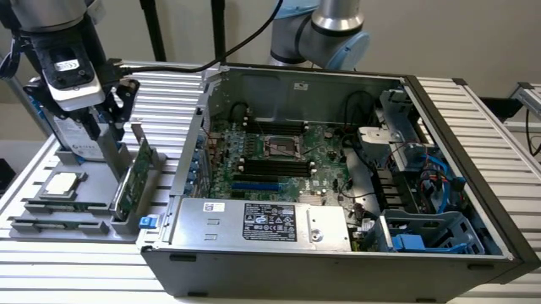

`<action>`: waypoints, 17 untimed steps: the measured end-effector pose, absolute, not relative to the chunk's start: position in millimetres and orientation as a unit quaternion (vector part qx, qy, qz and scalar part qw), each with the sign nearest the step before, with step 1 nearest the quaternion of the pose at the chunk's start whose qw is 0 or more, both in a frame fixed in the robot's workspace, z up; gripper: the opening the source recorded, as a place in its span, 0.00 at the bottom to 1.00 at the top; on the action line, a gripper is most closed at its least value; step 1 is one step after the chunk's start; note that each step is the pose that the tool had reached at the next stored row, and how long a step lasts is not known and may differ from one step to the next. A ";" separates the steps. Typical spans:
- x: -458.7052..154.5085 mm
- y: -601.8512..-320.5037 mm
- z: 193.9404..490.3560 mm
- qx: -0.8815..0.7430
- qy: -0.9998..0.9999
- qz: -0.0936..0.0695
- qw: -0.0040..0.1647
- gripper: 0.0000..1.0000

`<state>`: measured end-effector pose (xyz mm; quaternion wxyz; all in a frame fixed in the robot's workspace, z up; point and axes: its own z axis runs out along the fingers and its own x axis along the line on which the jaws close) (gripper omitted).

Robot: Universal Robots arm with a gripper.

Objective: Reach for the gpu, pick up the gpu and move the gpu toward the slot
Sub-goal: 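Pick up the gpu and move the gpu toward the slot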

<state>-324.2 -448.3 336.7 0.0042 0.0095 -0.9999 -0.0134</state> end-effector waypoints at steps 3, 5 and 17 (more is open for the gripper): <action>-324.3 -448.3 332.6 0.010 -1.000 -0.011 0.004 0.48; -324.4 -448.3 328.9 0.010 -1.000 -0.011 0.004 0.48; -324.6 -451.6 307.2 0.008 -1.000 -0.011 0.002 0.48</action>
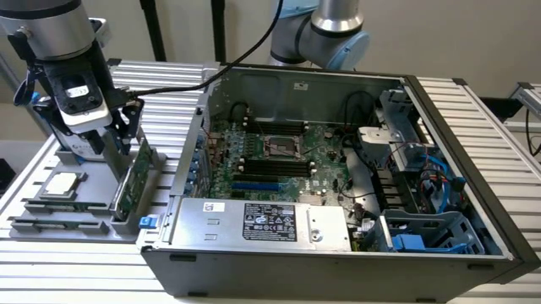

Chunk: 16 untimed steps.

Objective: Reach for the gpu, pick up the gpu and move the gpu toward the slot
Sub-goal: 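Pick up the gpu and move the gpu toward the slot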

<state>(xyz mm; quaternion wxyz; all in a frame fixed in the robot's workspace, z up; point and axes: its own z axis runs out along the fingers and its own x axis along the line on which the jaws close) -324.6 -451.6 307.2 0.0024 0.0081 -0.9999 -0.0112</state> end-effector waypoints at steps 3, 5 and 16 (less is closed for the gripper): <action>-324.6 -452.8 301.7 0.008 -1.000 -0.011 0.001 0.48; -324.6 -453.5 298.0 0.008 -1.000 -0.011 -0.001 0.48; -324.5 -454.4 278.0 0.008 -1.000 -0.011 -0.008 0.48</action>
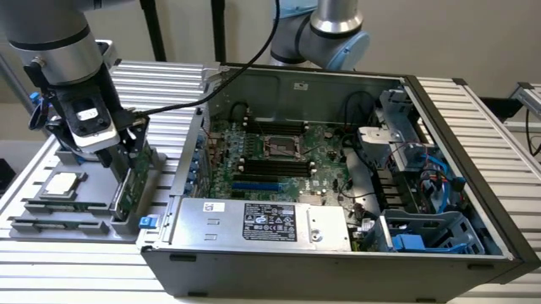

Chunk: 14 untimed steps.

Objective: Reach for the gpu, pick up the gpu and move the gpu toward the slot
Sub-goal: 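Pick up the gpu and move the gpu toward the slot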

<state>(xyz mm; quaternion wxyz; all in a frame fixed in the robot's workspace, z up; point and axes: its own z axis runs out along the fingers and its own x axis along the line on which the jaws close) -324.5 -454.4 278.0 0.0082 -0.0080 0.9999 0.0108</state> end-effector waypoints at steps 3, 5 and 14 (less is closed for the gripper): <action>-324.6 -454.4 272.6 -0.008 1.000 0.010 0.008 0.48; -324.8 -454.4 268.9 -0.008 1.000 0.010 0.009 0.48; -326.7 -454.4 253.8 -0.008 1.000 0.010 0.018 0.48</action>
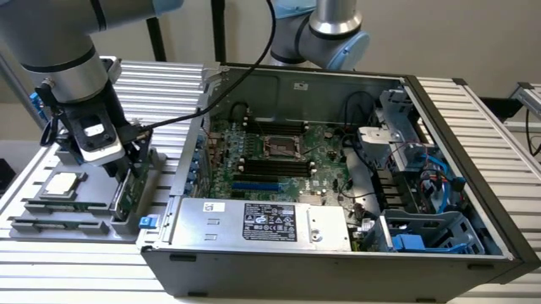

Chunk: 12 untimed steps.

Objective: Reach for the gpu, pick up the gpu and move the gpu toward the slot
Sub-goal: 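Pick up the gpu and move the gpu toward the slot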

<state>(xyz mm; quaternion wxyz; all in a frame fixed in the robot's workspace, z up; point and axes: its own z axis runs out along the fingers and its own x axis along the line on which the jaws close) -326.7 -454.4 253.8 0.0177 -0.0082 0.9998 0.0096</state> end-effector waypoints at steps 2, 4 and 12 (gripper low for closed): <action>-326.8 -454.3 252.6 -0.008 1.000 0.010 0.018 0.48; -326.8 -454.1 251.6 -0.006 1.000 0.009 0.018 0.48; -327.1 -451.9 248.8 0.000 1.000 0.009 0.018 0.48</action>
